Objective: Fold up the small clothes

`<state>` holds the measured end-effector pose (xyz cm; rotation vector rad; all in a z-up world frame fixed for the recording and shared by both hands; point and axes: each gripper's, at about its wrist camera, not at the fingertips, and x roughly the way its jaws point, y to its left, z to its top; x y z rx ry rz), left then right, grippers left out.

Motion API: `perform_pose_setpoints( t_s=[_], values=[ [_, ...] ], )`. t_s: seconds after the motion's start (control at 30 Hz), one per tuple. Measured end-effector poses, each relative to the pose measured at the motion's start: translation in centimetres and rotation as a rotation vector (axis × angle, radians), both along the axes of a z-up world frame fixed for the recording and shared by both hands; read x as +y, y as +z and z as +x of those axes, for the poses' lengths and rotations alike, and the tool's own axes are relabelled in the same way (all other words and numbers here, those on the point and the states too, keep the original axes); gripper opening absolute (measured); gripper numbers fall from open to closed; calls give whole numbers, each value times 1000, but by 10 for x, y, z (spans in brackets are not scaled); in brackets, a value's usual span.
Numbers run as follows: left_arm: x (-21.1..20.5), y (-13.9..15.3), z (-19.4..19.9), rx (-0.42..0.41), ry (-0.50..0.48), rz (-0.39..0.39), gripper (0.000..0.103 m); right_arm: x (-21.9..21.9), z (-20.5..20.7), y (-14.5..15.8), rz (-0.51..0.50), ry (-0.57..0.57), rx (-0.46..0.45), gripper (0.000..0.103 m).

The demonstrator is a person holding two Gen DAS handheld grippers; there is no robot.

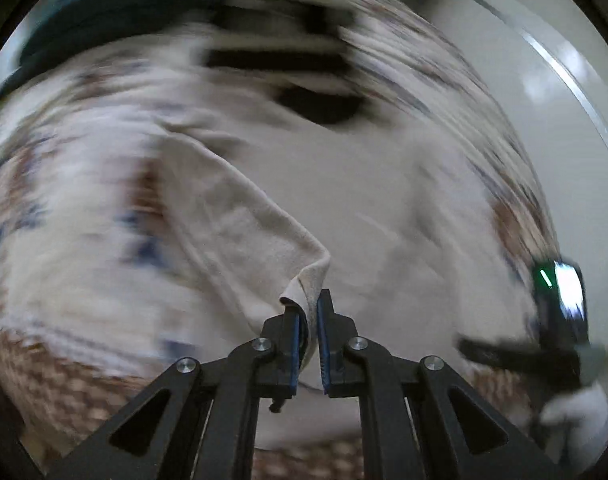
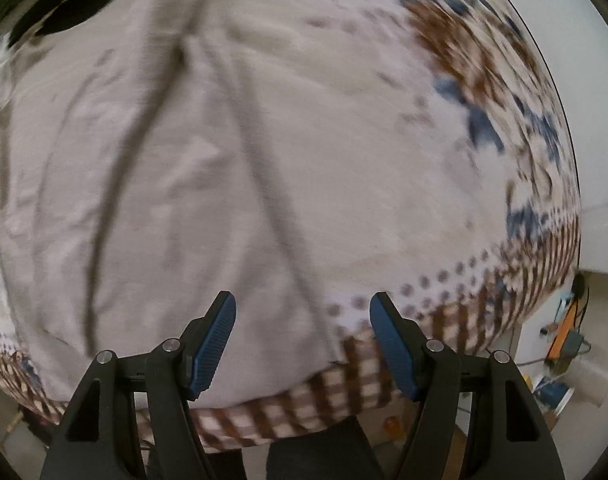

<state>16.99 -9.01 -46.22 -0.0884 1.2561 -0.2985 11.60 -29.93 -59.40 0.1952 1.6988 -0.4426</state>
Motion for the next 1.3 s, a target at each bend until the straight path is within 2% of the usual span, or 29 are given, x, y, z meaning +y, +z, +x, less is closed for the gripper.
perform_pose_setpoints(
  t_s=[0.1,0.2,0.33,0.37,0.4,0.43,0.47,0.5,0.53,0.6,0.67,0.73,0.8,0.9,1.0,1.13,1.2,1.23,1.27,1.3],
  values=[
    [-64,-19,-18,40,-132,-15,6,-22,-14,-1,-9,-27,7,71],
    [-104,-42,-26,85,-225,-7,6,-44,-28,-3,-11,-49,21,71],
    [-125,-62,-21,115,-269,35,10,-66,-43,-6,38,-87,26,71],
    [-125,-67,-21,134,-261,41,14,-70,-45,-7,55,-95,23,71],
    [-120,-70,-17,149,-244,47,21,-74,-48,-6,83,-108,14,71],
    [-115,-73,-14,164,-225,59,42,-78,-49,-5,100,-114,4,71],
    [-108,-76,-11,172,-207,73,71,-81,-50,-3,127,-123,-15,71],
    [-97,-77,-6,173,-175,95,82,-83,-50,0,156,-131,-40,71],
    [-89,-73,-8,167,-148,103,86,-86,-49,4,188,-137,-69,71],
    [-58,-66,-5,172,-62,93,86,-87,-43,13,265,-129,-130,71],
    [-16,-61,-1,183,63,88,86,-82,-36,13,322,-113,-146,71],
    [30,-64,-3,200,174,116,86,-75,-28,1,368,-103,-120,71],
    [65,-74,-9,225,245,161,86,-74,-27,-15,387,-121,-82,71],
    [105,-93,-23,297,304,156,86,-78,-40,-40,426,-155,-31,71],
    [130,-114,-41,387,303,89,84,-75,-50,-50,463,-157,-10,71],
    [134,-127,-61,424,276,-5,84,-71,-56,-52,499,-135,-14,71],
    [127,-127,-64,407,248,-31,62,-66,-58,-51,516,-120,-16,68],
    [120,-127,-65,405,233,-34,26,-62,-58,-50,523,-114,-16,60],
    [114,-130,-64,421,221,-31,4,-59,-58,-50,530,-108,-14,44],
    [111,-129,-66,425,222,-38,4,-56,-59,-49,536,-106,-12,33]
  ],
)
